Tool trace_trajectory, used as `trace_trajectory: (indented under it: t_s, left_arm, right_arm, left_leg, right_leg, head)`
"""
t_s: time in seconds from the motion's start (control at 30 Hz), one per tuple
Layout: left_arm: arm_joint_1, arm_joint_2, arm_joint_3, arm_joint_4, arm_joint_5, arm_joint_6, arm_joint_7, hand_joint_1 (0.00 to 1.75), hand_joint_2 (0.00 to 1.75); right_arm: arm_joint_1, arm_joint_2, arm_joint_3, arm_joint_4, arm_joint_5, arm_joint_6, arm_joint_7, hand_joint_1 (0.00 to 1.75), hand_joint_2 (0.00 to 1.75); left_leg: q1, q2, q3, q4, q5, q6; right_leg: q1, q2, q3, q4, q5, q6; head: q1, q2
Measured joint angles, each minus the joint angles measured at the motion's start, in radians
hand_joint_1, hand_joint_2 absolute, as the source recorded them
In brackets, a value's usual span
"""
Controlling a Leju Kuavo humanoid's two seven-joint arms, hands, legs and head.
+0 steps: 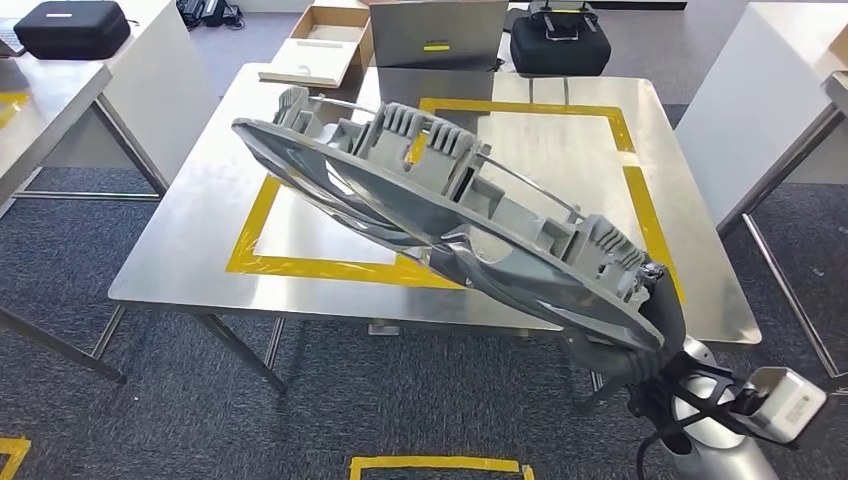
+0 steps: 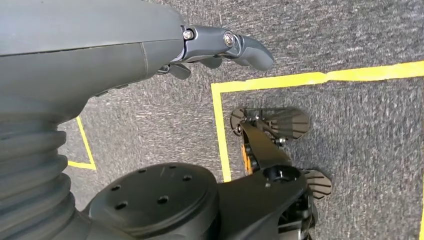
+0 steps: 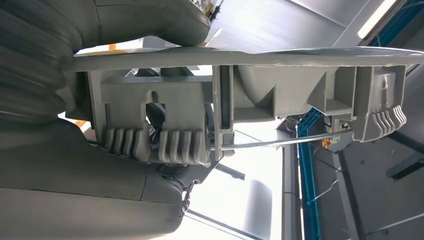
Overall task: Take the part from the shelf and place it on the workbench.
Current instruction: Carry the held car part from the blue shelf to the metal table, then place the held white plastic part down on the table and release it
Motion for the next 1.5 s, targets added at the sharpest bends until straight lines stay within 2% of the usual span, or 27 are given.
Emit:
trace_trajectory:
  t_s: [0.07, 0.13, 0.17, 0.2, 0.23, 0.3, 0.33, 0.4, 0.53, 0.57, 0.63, 0.67, 0.7, 0.73, 0.8, 0.83, 0.87, 0.93, 1.0, 1.07, 1.17, 1.2, 1.23, 1.3, 1.37, 1.43, 1.5]
  left_arm:
    - [-0.001, 0.000, 0.000, -0.002, -0.002, -0.001, 0.000, 0.00, 1.75]
    - [0.000, 0.000, 0.000, -0.002, -0.004, -0.002, 0.000, 0.00, 1.75]
    - [0.002, 0.000, 0.000, -0.002, -0.006, -0.002, 0.000, 0.00, 1.75]
    - [0.004, 0.000, 0.000, -0.001, -0.009, -0.002, 0.000, 0.00, 1.75]
    - [0.005, 0.001, 0.000, -0.001, -0.011, -0.002, 0.000, 0.00, 1.75]
    - [0.007, 0.002, 0.000, 0.000, -0.014, -0.002, 0.000, 0.00, 1.75]
    - [0.006, 0.003, 0.000, 0.000, -0.014, -0.002, 0.000, 0.00, 1.75]
    - [0.005, 0.003, 0.000, 0.002, -0.014, -0.002, 0.001, 0.00, 1.75]
    - [0.005, 0.002, 0.000, 0.001, -0.014, -0.002, 0.000, 0.00, 1.75]
    - [0.004, 0.002, 0.000, 0.001, -0.014, -0.002, 0.000, 0.00, 1.75]
    - [0.004, 0.003, 0.000, 0.001, -0.014, -0.002, -0.001, 0.00, 1.75]
    - [0.005, 0.003, 0.000, 0.001, -0.014, -0.002, -0.001, 0.00, 1.75]
    - [0.005, 0.003, 0.000, 0.001, -0.014, -0.002, -0.001, 0.00, 1.75]
    - [0.006, 0.003, 0.000, 0.001, -0.014, -0.002, -0.001, 0.00, 1.75]
    - [0.007, 0.003, 0.000, 0.001, -0.014, -0.002, -0.001, 0.00, 1.75]
    - [0.006, 0.003, 0.000, 0.001, -0.014, -0.002, -0.001, 0.00, 1.75]
    - [0.004, 0.003, 0.000, 0.001, -0.014, -0.002, -0.001, 0.00, 1.75]
    - [0.002, 0.002, 0.000, 0.001, -0.015, -0.002, 0.000, 0.00, 1.75]
    - [0.001, 0.004, 0.000, 0.000, -0.016, -0.002, -0.001, 0.00, 1.75]
    - [0.001, 0.005, 0.000, -0.002, -0.018, -0.004, -0.003, 0.00, 1.75]
    - [0.003, 0.006, 0.000, -0.002, -0.023, -0.009, -0.004, 0.00, 1.75]
    - [0.005, 0.007, 0.000, -0.002, -0.025, -0.009, -0.004, 0.00, 1.75]
    - [0.006, 0.007, 0.000, -0.001, -0.027, -0.010, -0.003, 0.00, 1.75]
    - [0.007, 0.008, 0.000, -0.001, -0.030, -0.010, -0.003, 0.00, 1.75]
    - [0.005, 0.009, 0.000, 0.000, -0.033, -0.010, -0.004, 0.00, 1.75]
    - [0.004, 0.009, 0.000, 0.001, -0.033, -0.011, -0.010, 0.00, 1.75]
    - [0.005, 0.008, 0.000, 0.001, -0.033, -0.013, -0.018, 0.00, 1.75]
  right_arm:
    - [0.001, 0.001, 0.004, -0.001, 0.002, -0.005, -0.001, 1.75, 1.75]
    - [0.002, 0.002, 0.009, -0.001, 0.002, -0.009, -0.002, 1.75, 1.75]
    - [0.003, 0.002, 0.011, -0.001, 0.002, -0.011, -0.001, 1.75, 1.75]
    - [0.005, 0.002, 0.013, -0.001, 0.002, -0.012, -0.001, 1.75, 1.75]
    - [0.008, 0.002, 0.014, -0.001, 0.002, -0.013, -0.001, 1.75, 1.75]
    - [0.011, 0.003, 0.018, -0.001, 0.002, -0.015, -0.001, 1.75, 1.75]
    - [0.012, 0.003, 0.020, -0.002, 0.003, -0.017, -0.001, 1.75, 1.75]
    - [0.013, 0.003, 0.023, -0.005, 0.006, -0.022, -0.001, 1.75, 1.75]
    - [0.017, 0.002, 0.029, -0.016, 0.013, -0.029, -0.001, 1.75, 1.75]
    - [0.017, 0.002, 0.029, -0.018, 0.012, -0.029, -0.001, 1.75, 1.75]
    - [0.023, 0.002, 0.029, -0.020, 0.011, -0.030, -0.002, 1.75, 1.75]
    - [0.027, 0.002, 0.029, -0.020, 0.011, -0.030, -0.002, 1.75, 1.75]
    - [0.032, 0.002, 0.029, -0.020, 0.012, -0.031, -0.001, 1.75, 1.75]
    - [0.036, 0.002, 0.029, -0.020, 0.012, -0.031, -0.001, 1.75, 1.75]
    - [0.040, 0.002, 0.029, -0.023, 0.014, -0.031, 0.000, 1.75, 1.75]
    - [0.040, 0.002, 0.029, -0.025, 0.016, -0.032, -0.001, 1.75, 1.75]
    - [0.042, 0.002, 0.029, -0.029, 0.018, -0.033, -0.001, 1.75, 1.75]
    - [0.047, 0.002, 0.029, -0.038, 0.022, -0.034, -0.002, 1.75, 1.75]
    - [0.053, 0.001, 0.028, -0.048, 0.023, -0.034, -0.001, 1.75, 1.75]
    - [0.059, 0.000, 0.027, -0.056, 0.022, -0.035, -0.001, 1.75, 1.75]
    - [0.069, 0.000, 0.026, -0.066, 0.024, -0.038, -0.002, 1.75, 1.75]
    - [0.073, 0.000, 0.026, -0.068, 0.028, -0.041, -0.002, 1.75, 1.75]
    - [0.078, 0.000, 0.026, -0.069, 0.032, -0.044, -0.001, 1.75, 1.75]
    - [0.085, 0.000, 0.026, -0.070, 0.041, -0.052, -0.001, 1.75, 1.75]
    - [0.088, 0.000, 0.026, -0.074, 0.051, -0.063, -0.001, 1.75, 1.75]
    - [0.092, 0.000, 0.025, -0.083, 0.071, -0.082, -0.002, 1.75, 1.75]
    - [0.103, -0.001, 0.021, -0.093, 0.101, -0.108, -0.001, 1.75, 1.75]
  left_leg:
    - [0.001, 0.002, -0.034, 0.074, -0.030, -0.008]
    - [0.001, 0.003, -0.119, 0.212, -0.071, -0.013]
    - [0.002, 0.003, -0.159, 0.264, -0.076, -0.014]
    - [0.002, 0.003, -0.185, 0.284, -0.062, -0.015]
    - [0.002, 0.003, -0.191, 0.264, -0.026, -0.014]
    - [0.002, 0.003, -0.160, 0.142, 0.071, -0.010]
    - [0.001, 0.003, -0.137, 0.079, 0.099, -0.006]
    - [-0.001, 0.003, -0.112, 0.019, 0.107, 0.006]
    - [0.000, 0.002, -0.097, 0.009, 0.089, 0.033]
    - [0.002, 0.002, -0.092, 0.007, 0.086, 0.039]
    - [0.002, 0.002, -0.083, 0.006, 0.076, 0.045]
    - [0.002, 0.002, -0.078, 0.006, 0.070, 0.045]
    - [0.002, 0.002, -0.070, 0.006, 0.063, 0.045]
    - [0.002, 0.001, -0.060, 0.006, 0.056, 0.044]
    - [0.002, 0.000, -0.037, 0.006, 0.039, 0.040]
    - [0.000, -0.001, -0.028, 0.006, 0.031, 0.035]
    - [-0.001, -0.002, -0.022, 0.005, 0.024, 0.031]
    - [-0.002, -0.002, -0.016, 0.000, 0.017, 0.019]
    - [-0.003, 0.000, -0.007, -0.004, 0.011, 0.007]
    - [-0.004, 0.003, -0.024, 0.042, -0.010, -0.002]
    - [0.000, 0.004, -0.141, 0.229, -0.065, -0.011]
    - [0.001, 0.004, -0.174, 0.269, -0.063, -0.014]
    - [0.002, 0.004, -0.191, 0.272, -0.041, -0.016]
    - [0.004, 0.004, -0.171, 0.176, 0.050, -0.016]
    - [0.004, 0.004, -0.127, 0.061, 0.107, -0.009]
    - [0.003, 0.003, -0.108, 0.018, 0.106, 0.002]
    - [0.004, 0.001, -0.107, 0.011, 0.103, 0.009]
  right_leg:
    - [-0.004, -0.002, 0.020, -0.009, -0.007, -0.013]
    - [-0.003, -0.003, 0.034, -0.011, -0.020, -0.020]
    - [-0.002, -0.002, 0.041, -0.010, -0.027, -0.020]
    - [-0.002, -0.001, 0.050, -0.010, -0.034, -0.020]
    - [-0.002, 0.001, 0.061, -0.010, -0.042, -0.019]
    - [-0.002, 0.002, 0.083, -0.010, -0.060, -0.013]
    - [0.000, 0.003, 0.090, -0.008, -0.070, -0.008]
    - [0.004, 0.003, 0.096, -0.008, -0.083, 0.004]
    - [0.001, 0.002, 0.091, 0.016, -0.107, 0.028]
    - [0.000, 0.002, 0.069, 0.060, -0.125, 0.033]
    - [-0.001, 0.001, -0.015, 0.196, -0.172, 0.039]
    - [-0.002, 0.001, -0.057, 0.254, -0.183, 0.040]
    - [-0.002, 0.001, -0.086, 0.282, -0.174, 0.040]
    - [-0.002, 0.001, -0.096, 0.270, -0.142, 0.039]
    - [0.000, 0.000, -0.066, 0.147, -0.041, 0.030]
    - [0.003, 0.000, -0.043, 0.083, -0.006, 0.025]
    - [0.006, 0.000, -0.024, 0.037, 0.011, 0.019]
    - [0.012, 0.000, -0.008, 0.011, 0.002, 0.008]
    - [0.008, 0.003, 0.004, -0.001, -0.003, -0.002]
    - [0.001, 0.001, 0.023, -0.013, -0.008, -0.014]
    - [0.001, 0.000, 0.045, -0.016, -0.025, -0.025]
    - [0.001, 0.001, 0.053, -0.016, -0.032, -0.025]
    - [0.001, 0.002, 0.062, -0.016, -0.040, -0.024]
    - [0.000, 0.003, 0.082, -0.014, -0.057, -0.019]
    - [0.004, 0.004, 0.095, -0.009, -0.075, -0.008]
    - [0.009, 0.005, 0.096, -0.006, -0.084, -0.001]
    - [0.010, 0.004, 0.099, -0.010, -0.085, -0.004]
  head:
    - [-0.005, 0.000]
    - [-0.009, 0.000]
    - [-0.010, 0.000]
    - [-0.010, 0.000]
    - [-0.011, 0.000]
    - [-0.013, 0.000]
    - [-0.014, 0.000]
    - [-0.013, 0.000]
    - [-0.007, 0.000]
    - [-0.006, 0.000]
    - [-0.003, 0.000]
    - [-0.002, 0.000]
    - [-0.002, 0.000]
    - [-0.001, 0.000]
    - [0.001, 0.000]
    - [0.001, 0.000]
    - [0.002, 0.000]
    - [0.002, 0.000]
    - [0.002, 0.000]
    - [-0.003, 0.000]
    - [-0.008, 0.000]
    - [-0.009, 0.000]
    - [-0.009, 0.000]
    - [-0.011, 0.000]
    - [-0.012, 0.000]
    - [-0.011, 0.000]
    - [-0.009, 0.000]
